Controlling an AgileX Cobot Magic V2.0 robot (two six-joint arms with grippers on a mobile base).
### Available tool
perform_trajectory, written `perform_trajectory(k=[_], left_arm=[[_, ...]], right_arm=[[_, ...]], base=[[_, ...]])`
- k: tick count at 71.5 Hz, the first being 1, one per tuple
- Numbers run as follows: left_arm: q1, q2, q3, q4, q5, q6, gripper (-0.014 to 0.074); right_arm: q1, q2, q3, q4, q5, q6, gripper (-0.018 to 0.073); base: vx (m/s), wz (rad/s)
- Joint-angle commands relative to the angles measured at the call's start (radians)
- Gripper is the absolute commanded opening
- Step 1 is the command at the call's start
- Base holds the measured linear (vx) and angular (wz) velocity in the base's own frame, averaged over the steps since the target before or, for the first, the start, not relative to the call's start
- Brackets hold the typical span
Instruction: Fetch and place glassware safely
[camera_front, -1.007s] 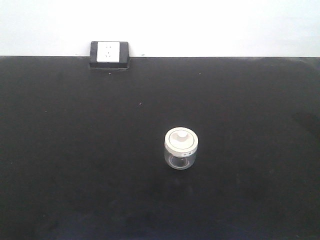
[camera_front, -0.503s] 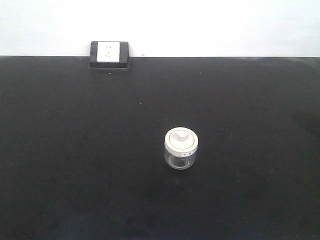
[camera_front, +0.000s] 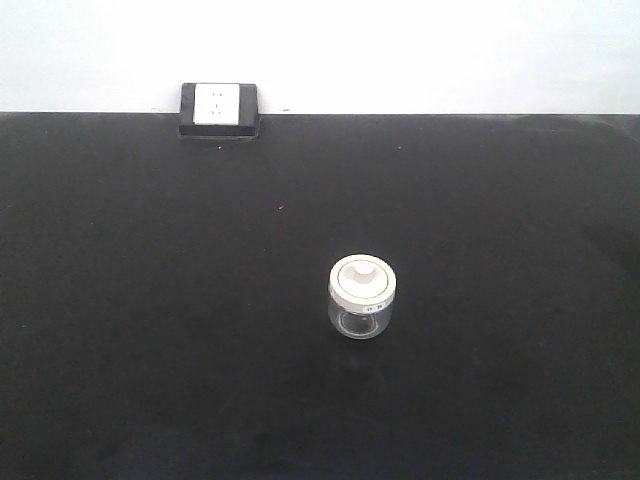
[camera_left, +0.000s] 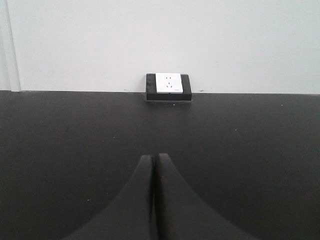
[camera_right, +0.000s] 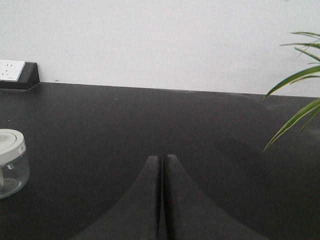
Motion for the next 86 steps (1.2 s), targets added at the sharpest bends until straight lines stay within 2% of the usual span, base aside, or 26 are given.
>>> perform_trajectory(k=[1, 17, 33, 86], left_arm=[[0.003, -0.018, 0.031, -0.009, -0.080, -0.011, -0.0007], [0.003, -0.018, 0.031, -0.009, -0.080, -0.011, -0.0007], [0.003, -0.018, 0.031, -0.009, -0.080, -0.011, -0.0007], [0.003, -0.018, 0.031, -0.009, -0.080, -0.011, -0.0007]], right_arm=[[-0.005, -0.011, 0.021, -0.008, -0.138, 0.030, -0.0008], [0.008, -0.011, 0.093, -0.044, -0.186, 0.125, -0.0008], [0.076, -0.011, 0.093, -0.072, -0.186, 0.129, -0.0008], [0.075, -0.011, 0.092, -0.064, -0.177, 0.140, -0.0008]], base=[[0.00, 0.00], [0.00, 0.00], [0.00, 0.00], [0.00, 0.00]])
